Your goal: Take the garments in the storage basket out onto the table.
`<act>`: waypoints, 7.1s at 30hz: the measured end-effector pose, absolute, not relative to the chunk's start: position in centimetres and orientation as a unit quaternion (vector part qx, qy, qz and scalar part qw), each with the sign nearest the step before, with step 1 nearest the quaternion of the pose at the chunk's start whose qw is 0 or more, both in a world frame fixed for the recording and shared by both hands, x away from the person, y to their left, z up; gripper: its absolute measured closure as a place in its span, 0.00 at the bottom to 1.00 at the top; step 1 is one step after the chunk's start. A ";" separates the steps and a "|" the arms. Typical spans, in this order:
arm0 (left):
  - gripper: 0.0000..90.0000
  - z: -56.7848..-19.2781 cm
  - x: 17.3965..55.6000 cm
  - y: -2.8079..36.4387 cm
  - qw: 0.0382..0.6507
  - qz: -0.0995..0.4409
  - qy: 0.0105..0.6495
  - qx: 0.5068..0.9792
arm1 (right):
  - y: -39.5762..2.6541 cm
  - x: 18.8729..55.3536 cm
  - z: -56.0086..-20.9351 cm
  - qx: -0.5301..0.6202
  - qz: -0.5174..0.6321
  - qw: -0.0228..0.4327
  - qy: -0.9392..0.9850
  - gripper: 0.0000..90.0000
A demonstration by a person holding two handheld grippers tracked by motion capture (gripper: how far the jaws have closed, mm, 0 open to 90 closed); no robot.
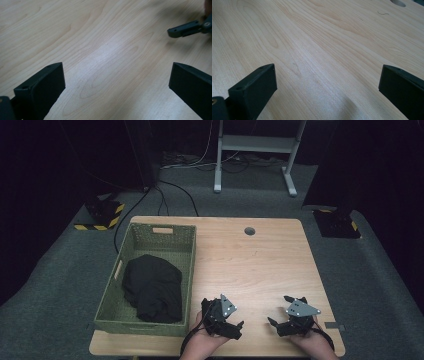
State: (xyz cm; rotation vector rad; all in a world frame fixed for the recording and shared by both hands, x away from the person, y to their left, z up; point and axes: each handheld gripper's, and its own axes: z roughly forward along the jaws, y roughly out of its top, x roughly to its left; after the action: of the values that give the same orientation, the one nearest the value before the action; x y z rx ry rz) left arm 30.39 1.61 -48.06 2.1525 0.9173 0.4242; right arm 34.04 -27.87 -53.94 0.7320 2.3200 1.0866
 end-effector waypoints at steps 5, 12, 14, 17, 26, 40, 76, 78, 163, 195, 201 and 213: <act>0.01 -46.6 29.7 2.0 0.381 0.174 0.355 0.836 | -27.8 34.0 -53.9 0.266 0.395 0.238 0.846 0.01; 0.01 -45.4 29.2 2.5 0.387 0.183 0.350 0.833 | -27.8 34.0 -54.0 0.263 0.393 0.238 0.848 0.01; 0.01 -45.1 29.1 2.7 0.388 0.185 0.350 0.832 | -27.8 34.0 -53.9 0.265 0.395 0.236 0.847 0.01; 0.01 -44.7 29.0 3.0 0.390 0.189 0.350 0.831 | -27.9 34.1 -53.9 0.267 0.399 0.234 0.845 0.01; 0.01 -43.5 28.9 4.5 0.402 0.198 0.359 0.819 | -27.9 34.0 -53.9 0.262 0.397 0.236 0.848 0.01; 0.01 -42.1 28.9 7.0 0.415 0.216 0.380 0.798 | -27.8 34.0 -54.0 0.259 0.397 0.235 0.848 0.01; 0.01 -40.6 29.2 13.7 0.417 0.256 0.447 0.748 | -27.9 33.9 -53.9 0.257 0.398 0.234 0.849 0.01; 0.01 -40.5 29.2 14.3 0.415 0.261 0.453 0.745 | -27.9 33.9 -53.9 0.257 0.399 0.234 0.848 0.01; 0.02 -43.3 38.1 23.3 0.260 0.169 0.602 0.736 | -28.2 33.9 -53.8 0.255 0.413 0.226 0.844 0.01; 0.04 -48.1 41.7 24.3 0.172 0.070 0.650 0.737 | -28.3 33.9 -53.8 0.253 0.418 0.222 0.844 0.01; 0.01 -49.1 41.7 23.9 0.149 0.044 0.644 0.749 | -28.3 33.9 -53.8 0.252 0.419 0.223 0.843 0.01; 0.04 -50.0 42.3 23.0 0.104 0.071 0.629 0.767 | -28.3 33.9 -53.8 0.252 0.420 0.220 0.844 0.01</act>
State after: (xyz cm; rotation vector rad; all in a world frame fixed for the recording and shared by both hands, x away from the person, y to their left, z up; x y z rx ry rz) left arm 42.32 23.00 -50.04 2.2621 1.8565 0.2104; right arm 33.86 -28.28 -53.83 0.6958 2.3338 1.1628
